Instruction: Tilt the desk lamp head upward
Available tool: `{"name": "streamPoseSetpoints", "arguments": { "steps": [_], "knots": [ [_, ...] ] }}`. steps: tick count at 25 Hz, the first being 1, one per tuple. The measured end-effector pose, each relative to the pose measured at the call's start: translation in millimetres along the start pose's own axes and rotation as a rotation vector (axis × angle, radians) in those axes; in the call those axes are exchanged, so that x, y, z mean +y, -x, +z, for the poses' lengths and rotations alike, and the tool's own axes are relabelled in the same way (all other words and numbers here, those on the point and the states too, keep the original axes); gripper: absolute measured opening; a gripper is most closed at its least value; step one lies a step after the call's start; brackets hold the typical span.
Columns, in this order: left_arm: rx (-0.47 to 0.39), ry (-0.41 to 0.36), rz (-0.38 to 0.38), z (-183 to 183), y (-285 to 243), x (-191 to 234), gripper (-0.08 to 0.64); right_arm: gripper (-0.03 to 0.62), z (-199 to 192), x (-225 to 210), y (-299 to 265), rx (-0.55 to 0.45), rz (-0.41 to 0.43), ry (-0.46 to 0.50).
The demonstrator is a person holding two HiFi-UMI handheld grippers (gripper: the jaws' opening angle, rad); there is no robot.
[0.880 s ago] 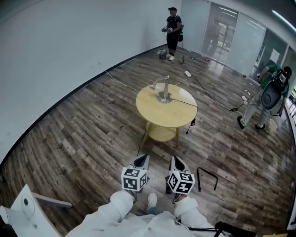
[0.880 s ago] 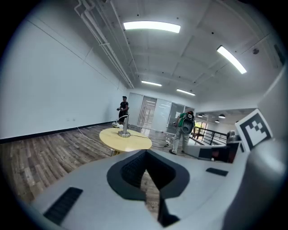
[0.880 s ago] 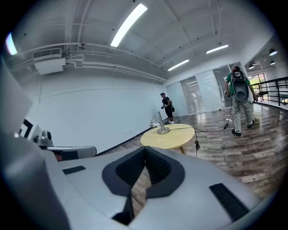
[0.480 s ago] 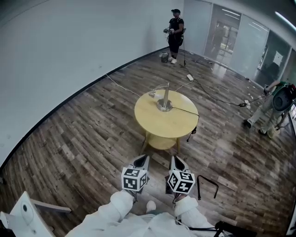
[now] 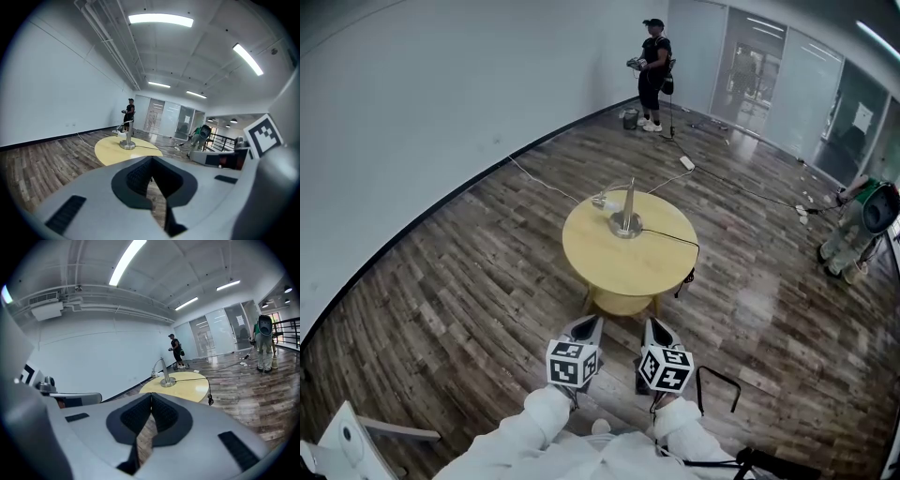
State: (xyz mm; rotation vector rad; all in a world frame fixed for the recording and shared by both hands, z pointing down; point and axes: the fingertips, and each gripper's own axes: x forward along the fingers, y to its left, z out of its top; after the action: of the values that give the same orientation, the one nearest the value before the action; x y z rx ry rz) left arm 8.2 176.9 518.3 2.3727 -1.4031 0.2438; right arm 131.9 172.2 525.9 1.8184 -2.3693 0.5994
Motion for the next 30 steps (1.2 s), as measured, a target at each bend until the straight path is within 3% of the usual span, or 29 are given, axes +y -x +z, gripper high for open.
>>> {"name": "streamPoseSetpoints", "arguments": {
  "steps": [17,30],
  "knots": [
    [0.014,-0.005,0.023,22.3,-70.6,22.6,0.003,0.012,12.7,-34.8,-66.3,0.044,-0.004,0.003],
    [-0.009,-0.019,-0.003,47.9,-132.3,52.8,0.003,0.012,36.2,-44.1,-129.6,0.015,-0.013,0.013]
  ]
}}
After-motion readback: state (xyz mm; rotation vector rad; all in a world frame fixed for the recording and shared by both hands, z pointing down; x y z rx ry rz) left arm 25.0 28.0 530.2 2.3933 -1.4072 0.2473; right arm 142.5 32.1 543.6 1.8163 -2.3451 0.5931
